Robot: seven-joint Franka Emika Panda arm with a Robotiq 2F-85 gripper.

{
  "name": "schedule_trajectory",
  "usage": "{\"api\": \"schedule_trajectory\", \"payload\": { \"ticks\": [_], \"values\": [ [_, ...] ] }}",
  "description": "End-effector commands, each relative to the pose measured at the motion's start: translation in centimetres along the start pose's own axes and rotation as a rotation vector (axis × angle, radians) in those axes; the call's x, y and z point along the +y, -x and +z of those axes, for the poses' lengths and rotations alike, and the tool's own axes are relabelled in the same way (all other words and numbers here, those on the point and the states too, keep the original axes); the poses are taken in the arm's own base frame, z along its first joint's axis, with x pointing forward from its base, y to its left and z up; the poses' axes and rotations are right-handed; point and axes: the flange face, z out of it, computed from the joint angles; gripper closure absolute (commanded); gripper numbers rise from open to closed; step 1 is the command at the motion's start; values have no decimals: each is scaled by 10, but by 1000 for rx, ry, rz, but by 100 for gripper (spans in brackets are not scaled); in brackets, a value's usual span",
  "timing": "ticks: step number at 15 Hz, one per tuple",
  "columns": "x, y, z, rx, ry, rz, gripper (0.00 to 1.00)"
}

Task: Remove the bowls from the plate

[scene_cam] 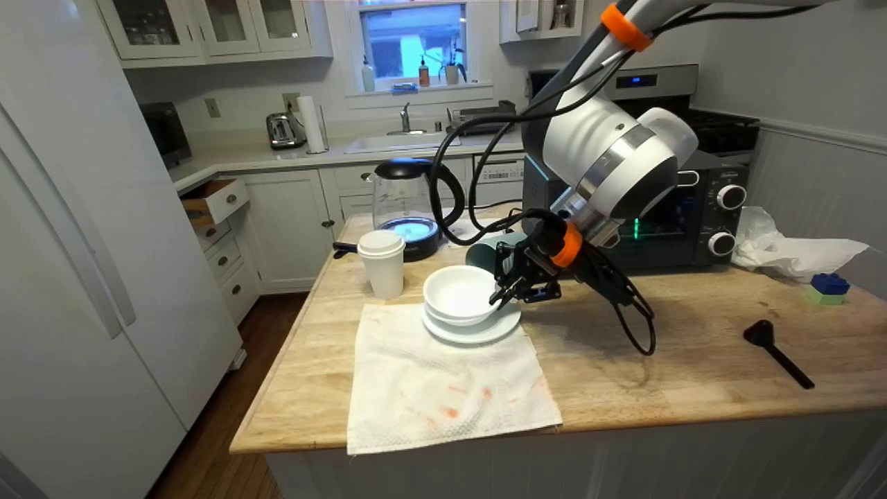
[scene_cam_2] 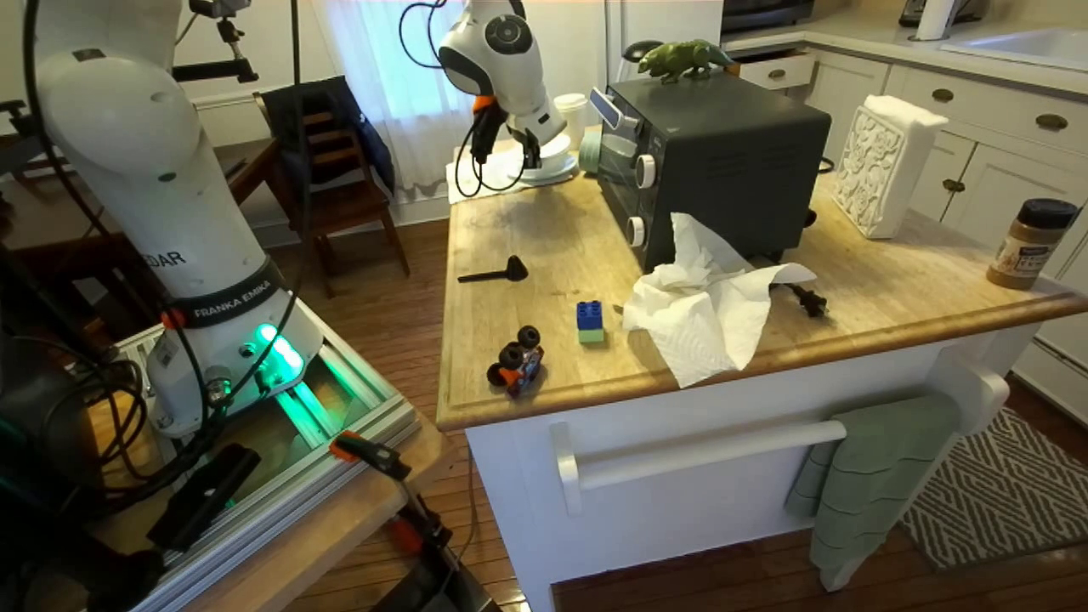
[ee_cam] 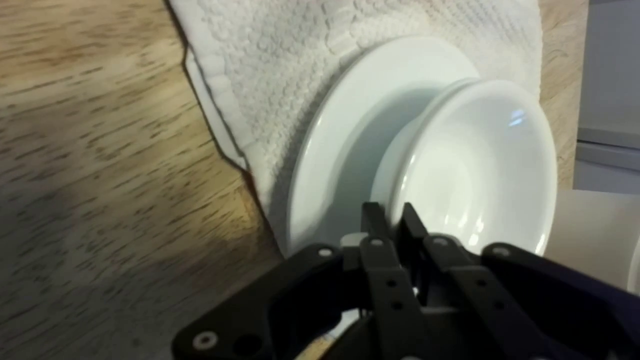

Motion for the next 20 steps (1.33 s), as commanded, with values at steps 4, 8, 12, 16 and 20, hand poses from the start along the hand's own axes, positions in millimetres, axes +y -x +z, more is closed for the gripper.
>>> {"api": "schedule_trajectory", "payload": {
  "ticks": [4, 8, 12, 16, 20],
  "values": [
    [-20, -7, -23, 19, -82, 29, 97],
    [-33, -12, -41, 23, -125, 57, 97],
    [-50, -13, -38, 12, -138, 132, 97],
    [-65, -18, -30, 38, -131, 216, 97],
    [-67, -27, -21, 77, -99, 281, 97]
  ]
}}
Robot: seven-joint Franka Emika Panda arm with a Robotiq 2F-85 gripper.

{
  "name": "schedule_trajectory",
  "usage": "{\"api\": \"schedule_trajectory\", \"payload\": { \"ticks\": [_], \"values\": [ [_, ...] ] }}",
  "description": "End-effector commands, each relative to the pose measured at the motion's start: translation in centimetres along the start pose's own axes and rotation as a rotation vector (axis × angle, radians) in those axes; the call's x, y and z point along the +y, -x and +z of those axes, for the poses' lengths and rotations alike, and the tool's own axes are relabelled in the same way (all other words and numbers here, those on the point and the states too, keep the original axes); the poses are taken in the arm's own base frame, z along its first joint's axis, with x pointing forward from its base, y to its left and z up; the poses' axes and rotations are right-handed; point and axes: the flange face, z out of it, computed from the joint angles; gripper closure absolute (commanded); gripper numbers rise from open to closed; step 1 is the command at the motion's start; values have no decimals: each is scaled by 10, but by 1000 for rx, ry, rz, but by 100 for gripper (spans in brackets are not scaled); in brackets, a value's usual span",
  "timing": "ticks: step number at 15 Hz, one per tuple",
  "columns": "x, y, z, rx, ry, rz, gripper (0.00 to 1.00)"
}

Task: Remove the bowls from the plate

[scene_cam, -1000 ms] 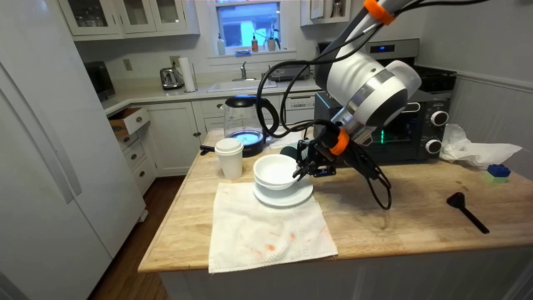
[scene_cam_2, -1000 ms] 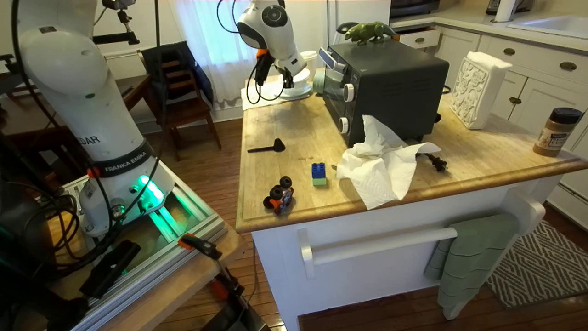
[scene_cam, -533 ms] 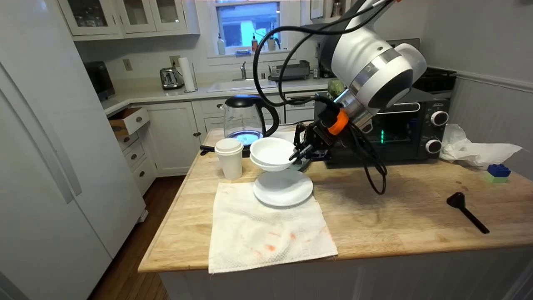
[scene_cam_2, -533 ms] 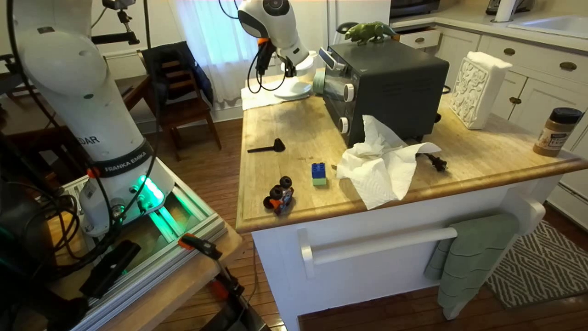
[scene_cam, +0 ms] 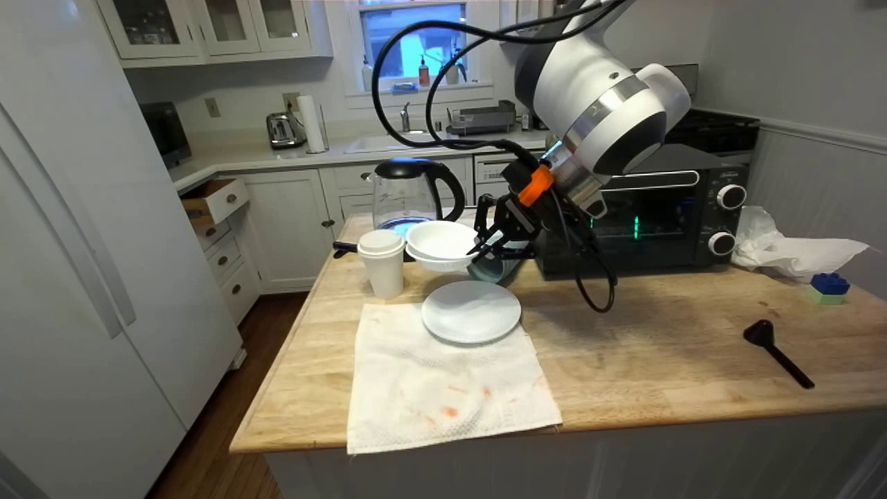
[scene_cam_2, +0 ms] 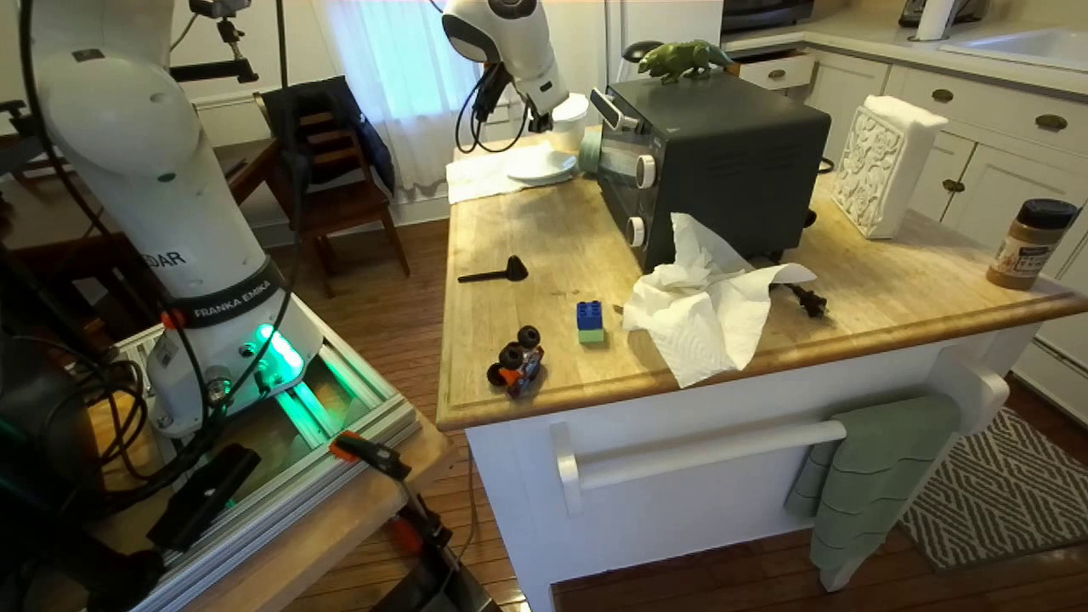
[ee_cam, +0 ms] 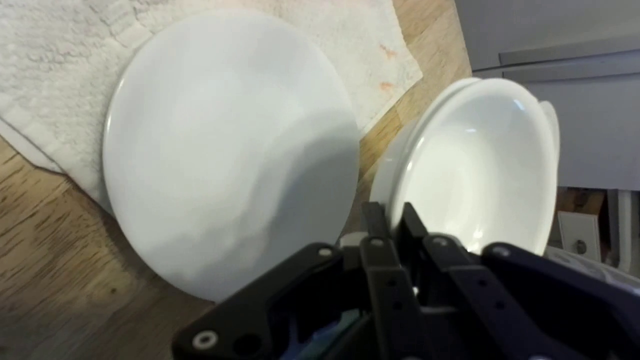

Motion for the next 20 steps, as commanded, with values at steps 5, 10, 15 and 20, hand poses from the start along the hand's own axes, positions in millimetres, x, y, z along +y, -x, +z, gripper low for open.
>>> {"api": "schedule_trajectory", "payload": {
  "ticks": [5, 10, 15, 20],
  "values": [
    [-21, -8, 31, 63, 26, 73, 97],
    [-29, -16, 47, 112, 69, 58, 97],
    [-39, -23, 57, 118, 81, 52, 97],
    [-52, -18, 66, 84, 47, 56, 97]
  ]
}}
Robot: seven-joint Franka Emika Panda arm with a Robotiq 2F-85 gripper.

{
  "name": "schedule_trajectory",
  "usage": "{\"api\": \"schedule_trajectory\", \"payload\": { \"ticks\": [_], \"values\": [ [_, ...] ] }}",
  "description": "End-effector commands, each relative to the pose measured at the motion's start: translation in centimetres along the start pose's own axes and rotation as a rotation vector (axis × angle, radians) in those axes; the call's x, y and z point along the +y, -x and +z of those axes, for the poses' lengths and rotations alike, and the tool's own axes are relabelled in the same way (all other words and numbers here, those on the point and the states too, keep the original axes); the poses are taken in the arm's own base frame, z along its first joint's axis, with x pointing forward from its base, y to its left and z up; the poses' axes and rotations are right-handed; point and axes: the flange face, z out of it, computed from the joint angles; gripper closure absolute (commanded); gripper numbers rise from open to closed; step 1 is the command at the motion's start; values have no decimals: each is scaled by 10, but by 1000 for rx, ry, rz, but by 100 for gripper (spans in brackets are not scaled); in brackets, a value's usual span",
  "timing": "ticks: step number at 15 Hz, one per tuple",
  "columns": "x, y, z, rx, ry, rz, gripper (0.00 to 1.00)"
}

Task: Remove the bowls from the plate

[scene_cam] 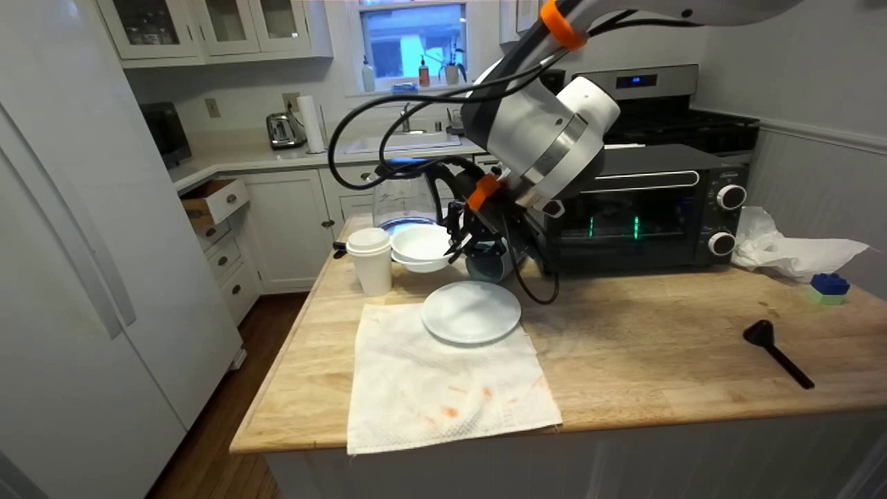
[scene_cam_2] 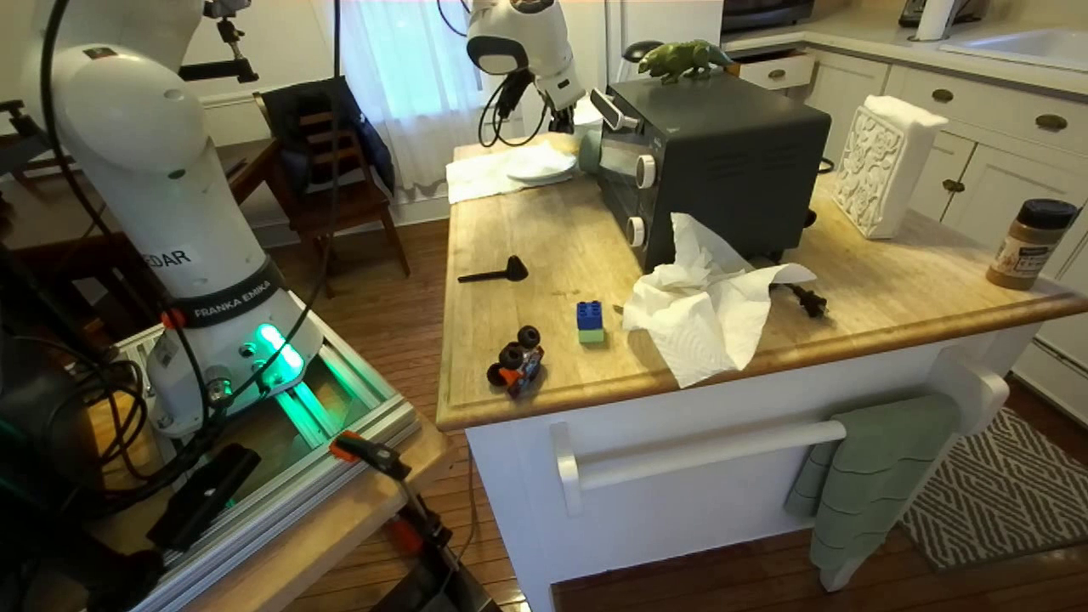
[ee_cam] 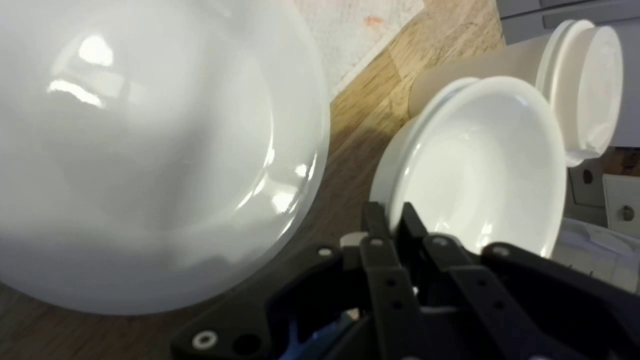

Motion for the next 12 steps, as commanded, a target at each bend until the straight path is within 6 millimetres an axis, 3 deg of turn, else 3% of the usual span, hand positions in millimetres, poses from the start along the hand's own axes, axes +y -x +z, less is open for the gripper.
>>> {"api": "schedule_trajectory", "payload": {
  "ticks": [1, 12],
  "values": [
    [-13, 3, 12, -11, -22, 13, 97],
    [5, -17, 17, 12, 3, 44, 97]
  ]
}}
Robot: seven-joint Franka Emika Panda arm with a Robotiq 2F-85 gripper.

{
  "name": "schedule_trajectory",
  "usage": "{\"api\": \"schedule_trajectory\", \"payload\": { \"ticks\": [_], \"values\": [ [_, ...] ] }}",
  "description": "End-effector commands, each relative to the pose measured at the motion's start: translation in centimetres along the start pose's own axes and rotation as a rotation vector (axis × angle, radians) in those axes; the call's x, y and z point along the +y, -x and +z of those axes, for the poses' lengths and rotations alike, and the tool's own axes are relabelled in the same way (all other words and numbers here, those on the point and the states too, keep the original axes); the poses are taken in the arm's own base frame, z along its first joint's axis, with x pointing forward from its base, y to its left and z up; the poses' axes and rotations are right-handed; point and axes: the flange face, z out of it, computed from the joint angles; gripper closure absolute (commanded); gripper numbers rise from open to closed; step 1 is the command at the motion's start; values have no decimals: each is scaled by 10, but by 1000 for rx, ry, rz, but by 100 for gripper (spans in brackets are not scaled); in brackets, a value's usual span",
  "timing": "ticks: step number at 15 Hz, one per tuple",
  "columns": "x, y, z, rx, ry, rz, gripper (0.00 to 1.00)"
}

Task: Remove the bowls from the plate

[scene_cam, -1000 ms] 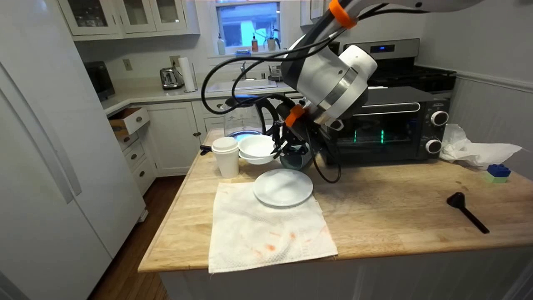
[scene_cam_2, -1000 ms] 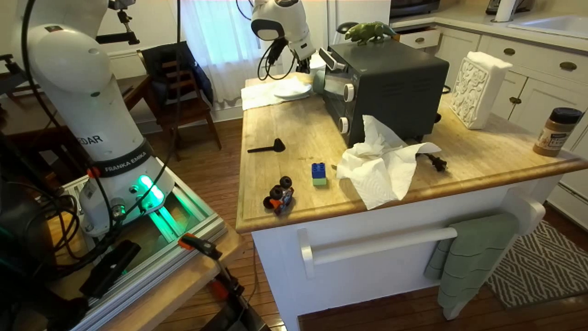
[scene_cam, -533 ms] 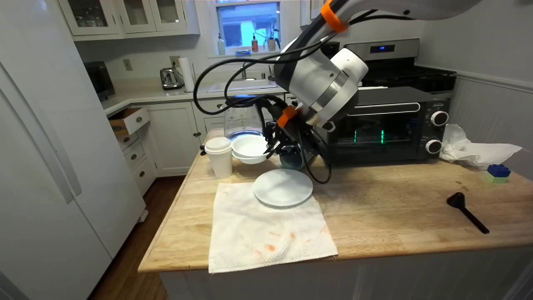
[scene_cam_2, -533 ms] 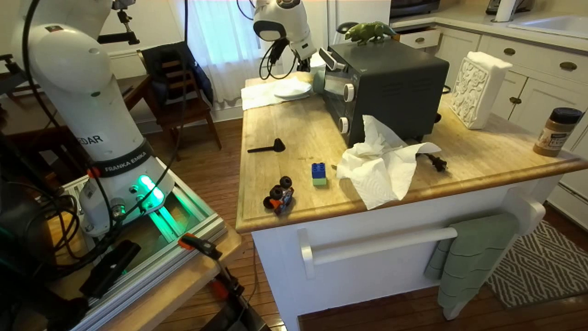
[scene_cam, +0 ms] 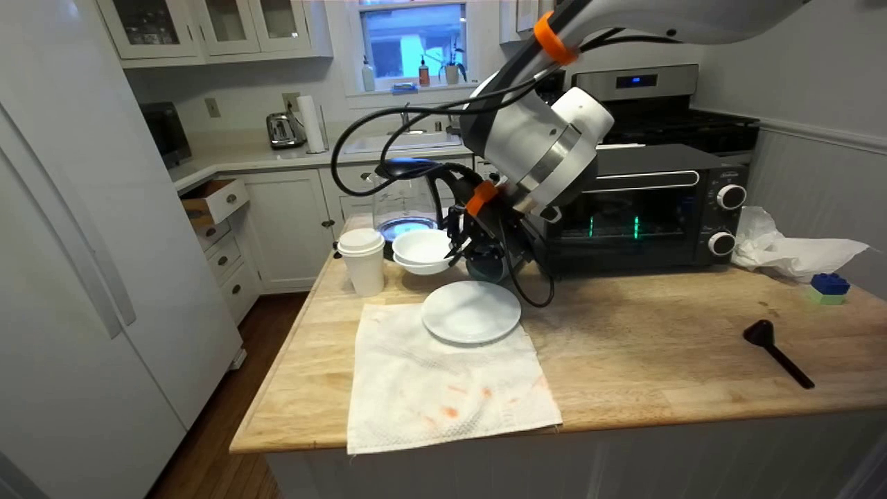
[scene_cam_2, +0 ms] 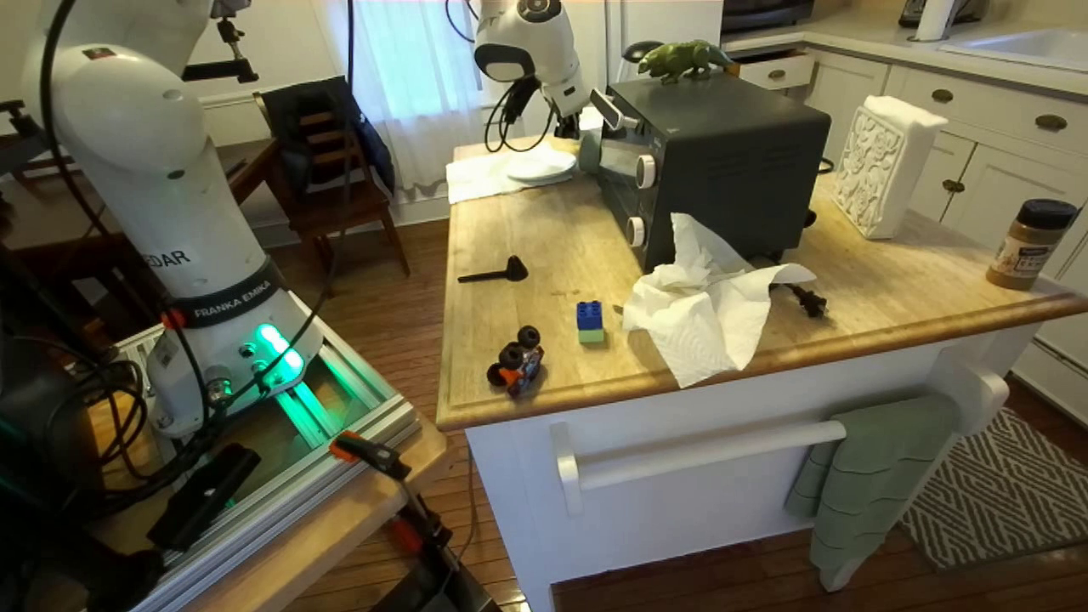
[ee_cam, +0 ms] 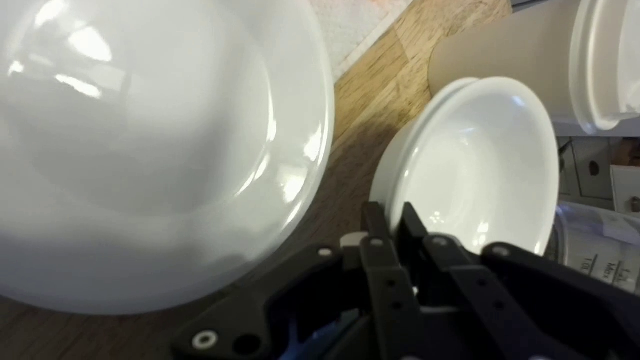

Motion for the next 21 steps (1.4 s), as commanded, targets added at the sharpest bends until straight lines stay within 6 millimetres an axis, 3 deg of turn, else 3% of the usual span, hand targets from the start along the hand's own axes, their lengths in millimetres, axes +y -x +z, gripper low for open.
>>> {"api": "schedule_trajectory", "payload": {
  "ticks": [1, 7, 21],
  "values": [
    [4, -5, 6, 6, 8, 27, 97],
    [10, -6, 19, 13, 29, 38, 97],
    [-12, -10, 32, 47, 43, 29, 97]
  ]
}}
